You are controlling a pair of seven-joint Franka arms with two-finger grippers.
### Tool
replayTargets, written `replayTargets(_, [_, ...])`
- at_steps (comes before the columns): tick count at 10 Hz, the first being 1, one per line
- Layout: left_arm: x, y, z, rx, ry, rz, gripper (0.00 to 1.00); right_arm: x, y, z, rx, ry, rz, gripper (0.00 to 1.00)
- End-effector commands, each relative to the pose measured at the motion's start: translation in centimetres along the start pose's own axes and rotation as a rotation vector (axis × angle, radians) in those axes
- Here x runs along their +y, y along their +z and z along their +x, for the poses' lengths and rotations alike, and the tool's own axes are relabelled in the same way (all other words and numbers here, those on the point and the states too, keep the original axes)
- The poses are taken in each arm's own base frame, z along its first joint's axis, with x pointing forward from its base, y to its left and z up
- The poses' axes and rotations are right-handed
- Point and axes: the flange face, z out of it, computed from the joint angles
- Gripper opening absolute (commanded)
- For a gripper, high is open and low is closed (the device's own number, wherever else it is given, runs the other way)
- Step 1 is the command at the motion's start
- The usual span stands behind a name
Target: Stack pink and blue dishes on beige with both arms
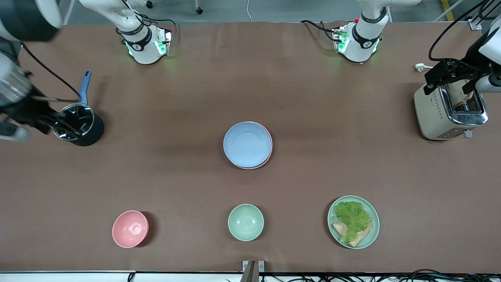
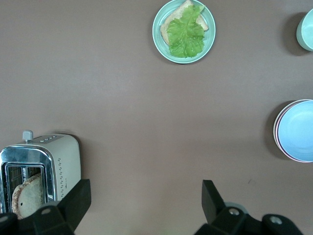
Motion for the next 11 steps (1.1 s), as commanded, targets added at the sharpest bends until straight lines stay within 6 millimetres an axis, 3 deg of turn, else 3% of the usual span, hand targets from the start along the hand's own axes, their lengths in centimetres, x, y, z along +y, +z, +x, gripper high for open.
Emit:
replayTargets(1, [-0.2,1.1,0.4,-0.042,0.010,-0.009,1.00,3.4,-4.4,-2.0,-0.083,0.036,-0.022,1.00])
replayTargets(3, [0.1,0.8,0.4,-0.030,0.016,-0.028,1.00,6.0,-6.4,-2.8,-0.087,-0.011,0.010,1.00])
replayTargets(5, [0.0,0.9,0.4,-0.029,0.014,-0.031,1.00,8.1,-5.9,-2.6,-0.105,-0.007,0.050,1.00])
replayTargets(11, [-0.2,1.0,0.5,-0.030,0.010,-0.024,1.00,8.0,-5.5,-2.3,-0.094,-0.009,0.016,1.00])
